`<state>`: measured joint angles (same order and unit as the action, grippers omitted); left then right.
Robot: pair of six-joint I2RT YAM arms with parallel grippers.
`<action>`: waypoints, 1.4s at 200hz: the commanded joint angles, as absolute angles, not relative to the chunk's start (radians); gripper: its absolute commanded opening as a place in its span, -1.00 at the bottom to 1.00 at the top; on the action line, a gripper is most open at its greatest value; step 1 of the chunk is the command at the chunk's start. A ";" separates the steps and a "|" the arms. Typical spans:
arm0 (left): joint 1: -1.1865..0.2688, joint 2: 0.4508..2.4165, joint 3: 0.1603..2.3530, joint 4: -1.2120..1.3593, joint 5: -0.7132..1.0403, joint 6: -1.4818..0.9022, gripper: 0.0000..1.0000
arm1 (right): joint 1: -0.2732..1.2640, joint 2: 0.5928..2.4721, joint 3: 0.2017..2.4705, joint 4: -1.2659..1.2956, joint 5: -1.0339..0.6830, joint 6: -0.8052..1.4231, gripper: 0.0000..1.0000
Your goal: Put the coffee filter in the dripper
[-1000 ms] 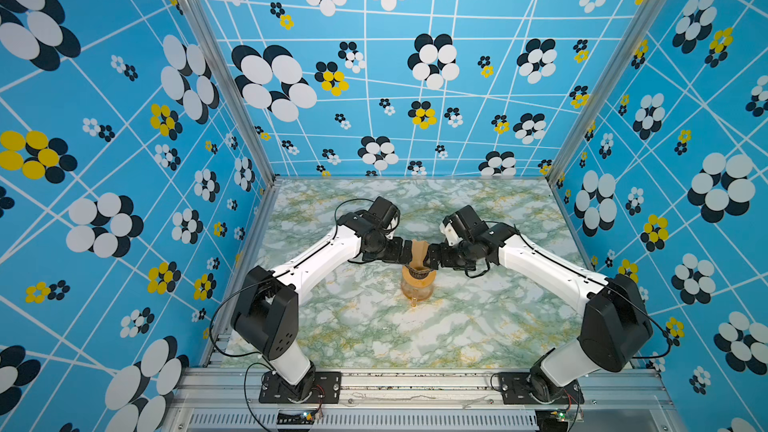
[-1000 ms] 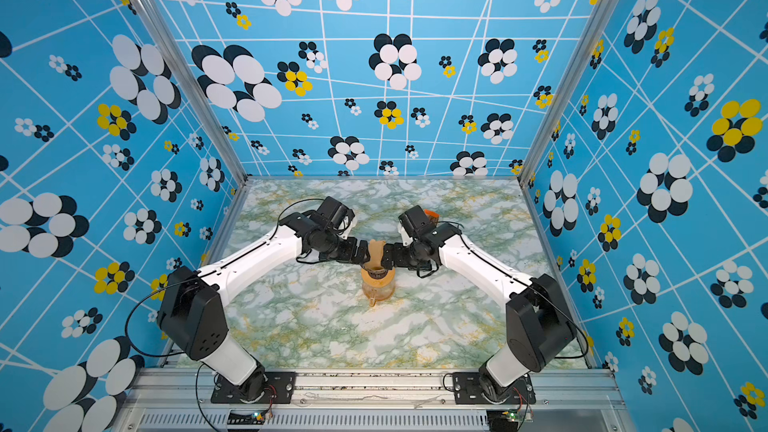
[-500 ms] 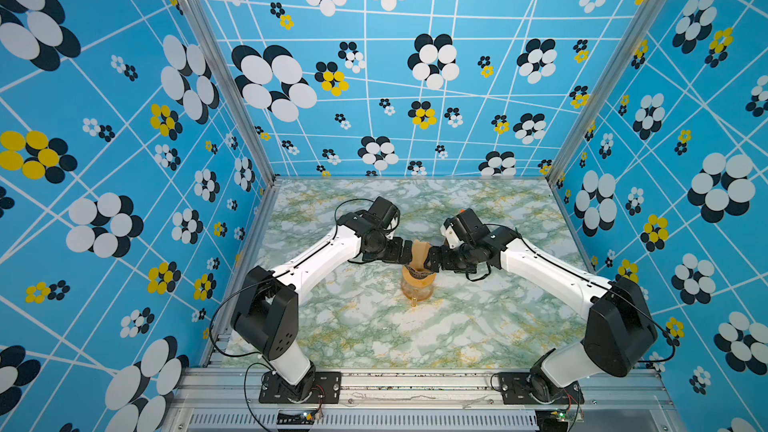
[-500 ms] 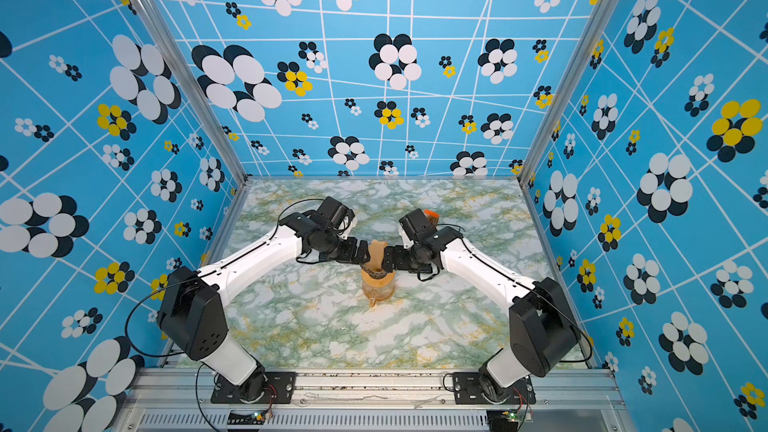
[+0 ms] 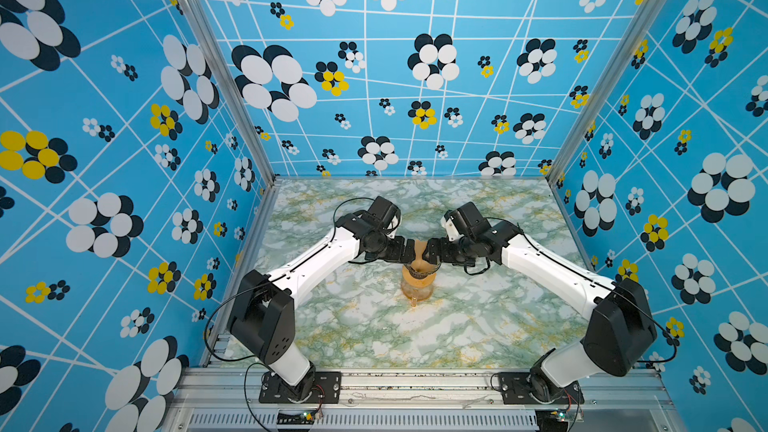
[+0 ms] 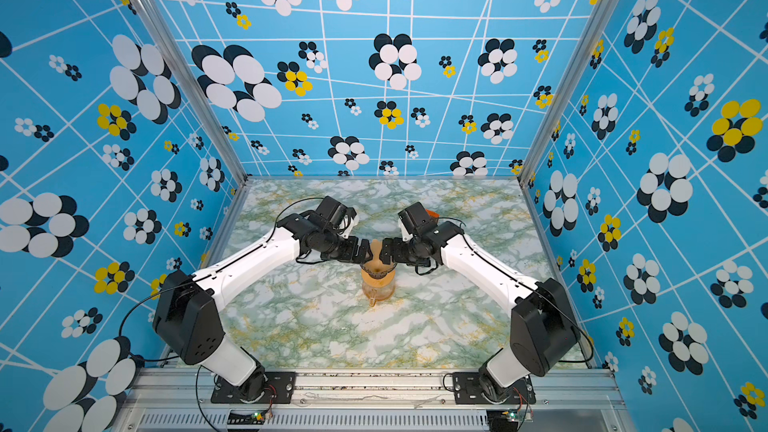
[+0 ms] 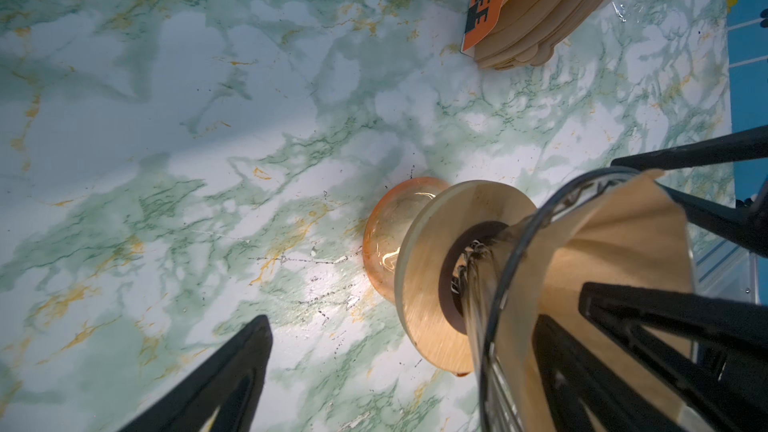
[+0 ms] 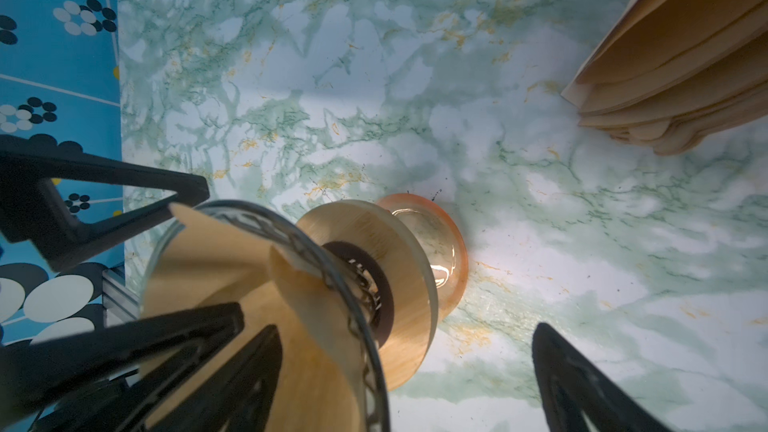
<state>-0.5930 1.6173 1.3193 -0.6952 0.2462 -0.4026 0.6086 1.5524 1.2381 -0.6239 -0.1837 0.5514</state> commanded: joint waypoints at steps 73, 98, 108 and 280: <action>-0.606 1.614 1.321 -0.748 0.196 -0.401 0.98 | 0.626 1.586 1.229 -0.660 -0.187 0.560 0.91; -0.606 1.621 1.326 -0.756 0.183 -0.402 0.98 | 0.627 1.595 1.232 -0.663 -0.179 0.559 0.91; -0.605 1.622 1.325 -0.756 0.183 -0.404 0.98 | 0.627 1.601 1.235 -0.669 -0.174 0.555 0.91; -0.604 1.643 1.333 -0.769 0.179 -0.407 0.98 | 0.629 1.647 1.256 -0.716 -0.115 0.552 0.90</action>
